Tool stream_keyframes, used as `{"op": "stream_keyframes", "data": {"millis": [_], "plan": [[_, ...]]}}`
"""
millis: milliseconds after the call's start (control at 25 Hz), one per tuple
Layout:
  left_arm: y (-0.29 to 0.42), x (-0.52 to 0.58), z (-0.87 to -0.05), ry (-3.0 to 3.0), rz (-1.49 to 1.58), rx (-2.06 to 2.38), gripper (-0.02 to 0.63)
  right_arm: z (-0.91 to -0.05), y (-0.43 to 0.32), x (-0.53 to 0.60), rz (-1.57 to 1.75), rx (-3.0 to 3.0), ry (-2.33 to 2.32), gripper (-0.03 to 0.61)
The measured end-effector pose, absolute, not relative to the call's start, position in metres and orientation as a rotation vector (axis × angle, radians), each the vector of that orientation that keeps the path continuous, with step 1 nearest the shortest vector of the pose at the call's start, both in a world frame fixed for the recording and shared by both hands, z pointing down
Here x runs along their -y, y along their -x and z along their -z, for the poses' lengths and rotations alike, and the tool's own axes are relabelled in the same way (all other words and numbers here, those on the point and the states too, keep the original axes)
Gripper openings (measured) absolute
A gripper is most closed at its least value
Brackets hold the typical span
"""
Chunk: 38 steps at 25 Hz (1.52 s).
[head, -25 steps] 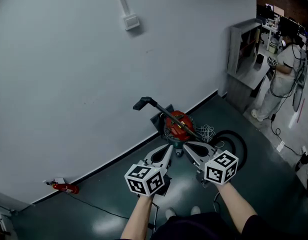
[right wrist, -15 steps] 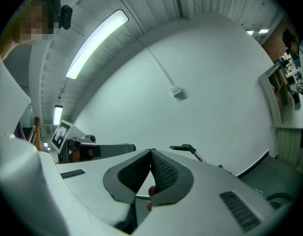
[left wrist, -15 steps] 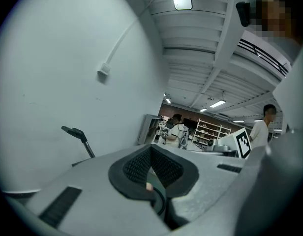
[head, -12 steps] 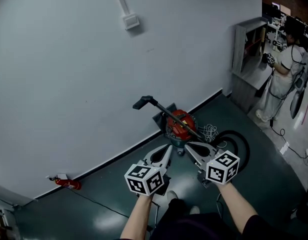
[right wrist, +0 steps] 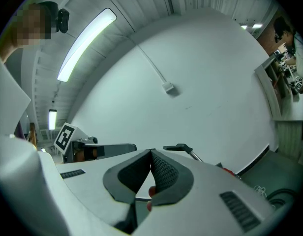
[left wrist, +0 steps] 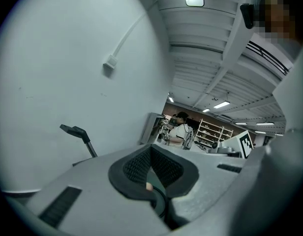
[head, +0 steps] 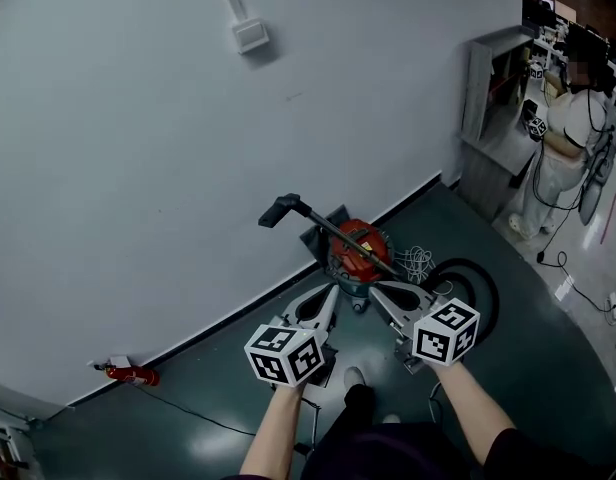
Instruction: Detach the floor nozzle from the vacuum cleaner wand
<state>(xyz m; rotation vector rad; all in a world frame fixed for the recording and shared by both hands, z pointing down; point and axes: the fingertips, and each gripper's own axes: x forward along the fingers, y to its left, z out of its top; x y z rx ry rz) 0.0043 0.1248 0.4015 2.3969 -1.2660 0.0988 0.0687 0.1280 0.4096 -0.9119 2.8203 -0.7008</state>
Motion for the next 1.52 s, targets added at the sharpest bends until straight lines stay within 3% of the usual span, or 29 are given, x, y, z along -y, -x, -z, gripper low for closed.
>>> {"op": "stream_keyframes", "data": {"millis": [1520], "plan": [[0.098, 0.053, -0.453, -2.273, -0.087, 1.2, 0.003, -0.448, 0.017, 0.053, 0.839, -2.806, 1.068, 0.018]]}}
